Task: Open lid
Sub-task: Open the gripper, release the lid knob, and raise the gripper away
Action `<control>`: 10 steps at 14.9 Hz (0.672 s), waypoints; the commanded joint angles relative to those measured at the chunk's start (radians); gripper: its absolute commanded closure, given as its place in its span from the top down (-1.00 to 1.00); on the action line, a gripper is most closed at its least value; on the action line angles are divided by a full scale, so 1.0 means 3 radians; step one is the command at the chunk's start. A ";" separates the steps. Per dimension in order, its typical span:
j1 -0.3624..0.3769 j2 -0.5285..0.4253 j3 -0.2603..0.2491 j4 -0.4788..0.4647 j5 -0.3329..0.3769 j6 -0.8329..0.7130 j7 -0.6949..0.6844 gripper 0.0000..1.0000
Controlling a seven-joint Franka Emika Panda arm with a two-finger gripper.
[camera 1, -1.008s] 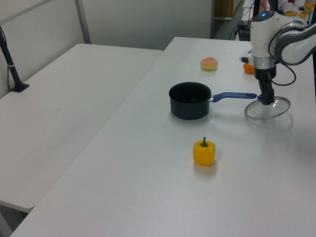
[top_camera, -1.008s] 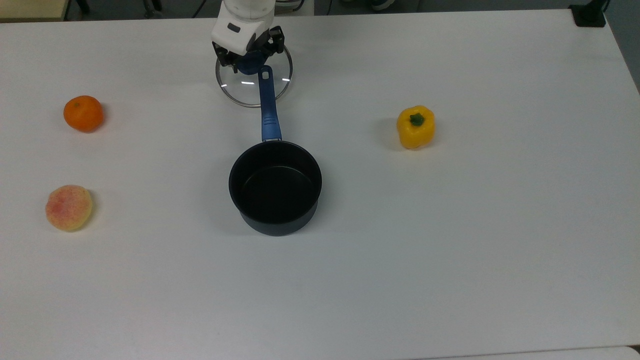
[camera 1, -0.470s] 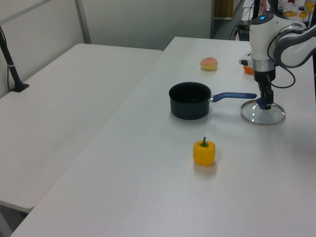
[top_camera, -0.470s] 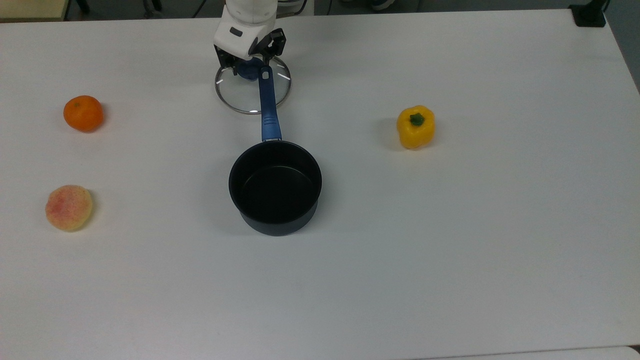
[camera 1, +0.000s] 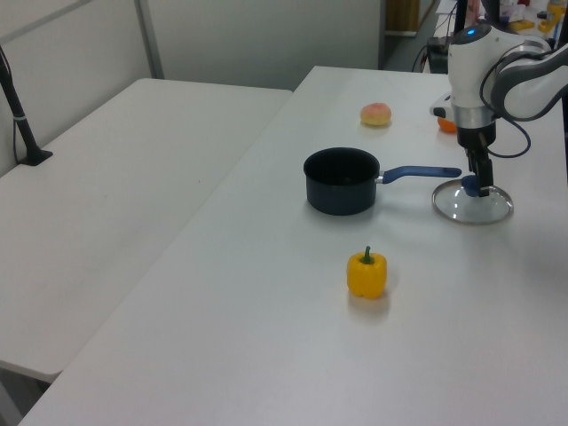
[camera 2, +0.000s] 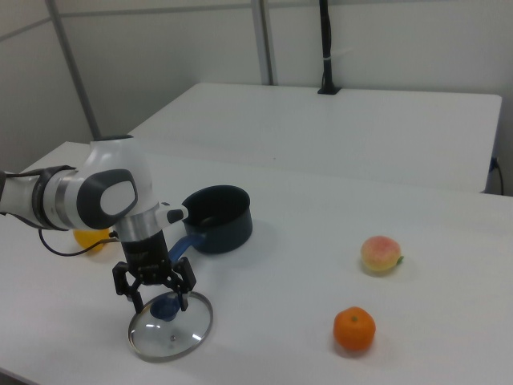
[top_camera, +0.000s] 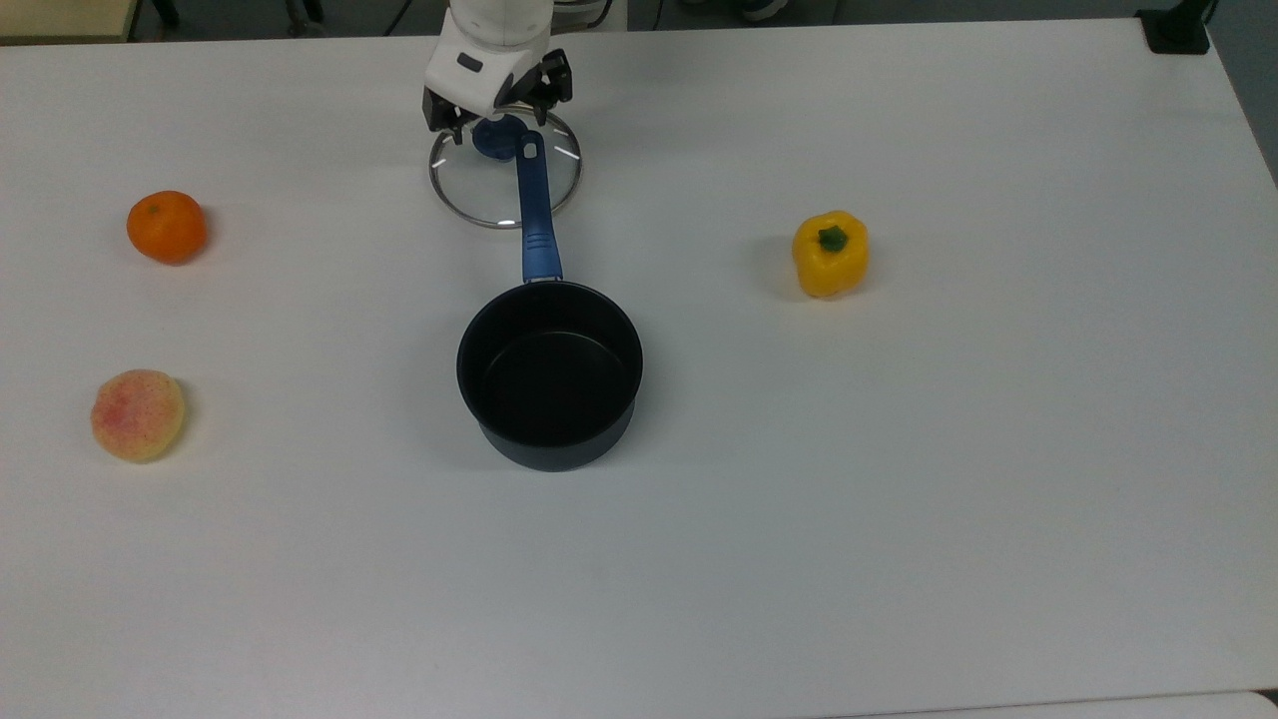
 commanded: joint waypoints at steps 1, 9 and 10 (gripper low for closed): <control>0.0045 -0.0169 0.0003 0.0197 -0.0010 -0.0613 0.0077 1.00; 0.0015 -0.0211 0.0172 0.1595 0.0505 -0.2233 0.0087 1.00; 0.0010 -0.0211 0.0172 0.1861 0.0623 -0.2413 0.0087 1.00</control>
